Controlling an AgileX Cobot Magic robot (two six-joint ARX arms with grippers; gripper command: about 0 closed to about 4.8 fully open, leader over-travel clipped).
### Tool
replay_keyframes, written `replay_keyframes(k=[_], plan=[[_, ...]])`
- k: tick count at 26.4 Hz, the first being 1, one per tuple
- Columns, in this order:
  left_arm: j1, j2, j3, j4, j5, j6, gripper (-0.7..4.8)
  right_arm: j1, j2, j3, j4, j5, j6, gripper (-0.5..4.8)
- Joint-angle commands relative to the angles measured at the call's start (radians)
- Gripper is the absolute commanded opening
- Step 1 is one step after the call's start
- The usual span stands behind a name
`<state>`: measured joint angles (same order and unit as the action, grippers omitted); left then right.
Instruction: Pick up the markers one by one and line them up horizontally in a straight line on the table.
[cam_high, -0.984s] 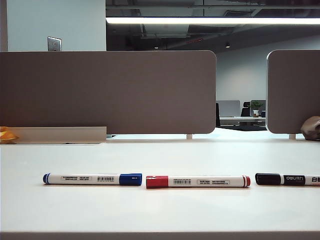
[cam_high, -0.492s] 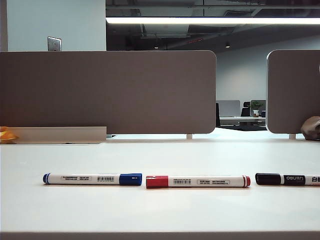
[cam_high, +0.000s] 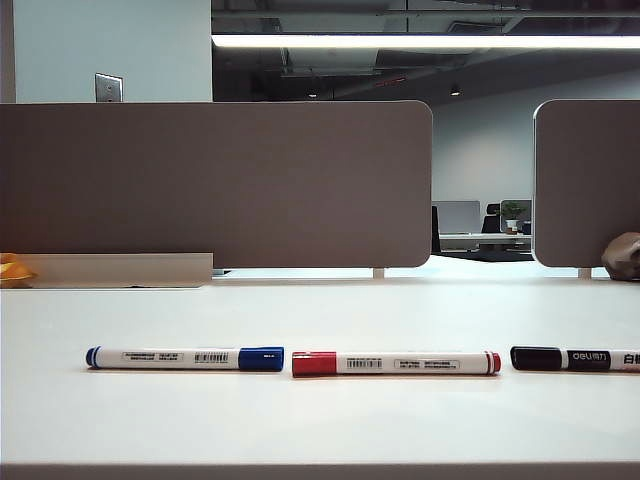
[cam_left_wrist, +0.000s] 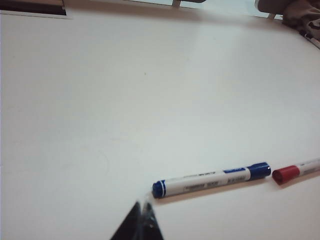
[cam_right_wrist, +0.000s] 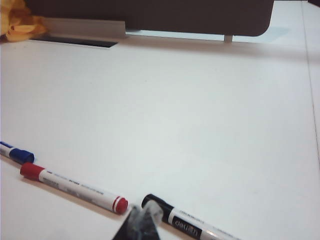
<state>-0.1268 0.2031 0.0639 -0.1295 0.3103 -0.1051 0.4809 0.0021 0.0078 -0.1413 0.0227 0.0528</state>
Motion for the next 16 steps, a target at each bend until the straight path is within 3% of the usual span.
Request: replay_keyframes(k=[1,9,16], plan=[[0.002,0.0,-0.018,0.016,-0.003,0.003,-0.06,0.001,0.0,-0.007,-0.021,-0.003,0.007,0.0],[0.002,-0.001,-0.033,0.02,-0.05,0.034,-0.05,0.002,0.0,-0.007,-0.037,-0.066,0.007,0.05],[0.002,-0.001,-0.032,0.004,-0.052,0.034,-0.05,0.001,0.0,-0.007,-0.041,-0.04,0.006,0.04]])
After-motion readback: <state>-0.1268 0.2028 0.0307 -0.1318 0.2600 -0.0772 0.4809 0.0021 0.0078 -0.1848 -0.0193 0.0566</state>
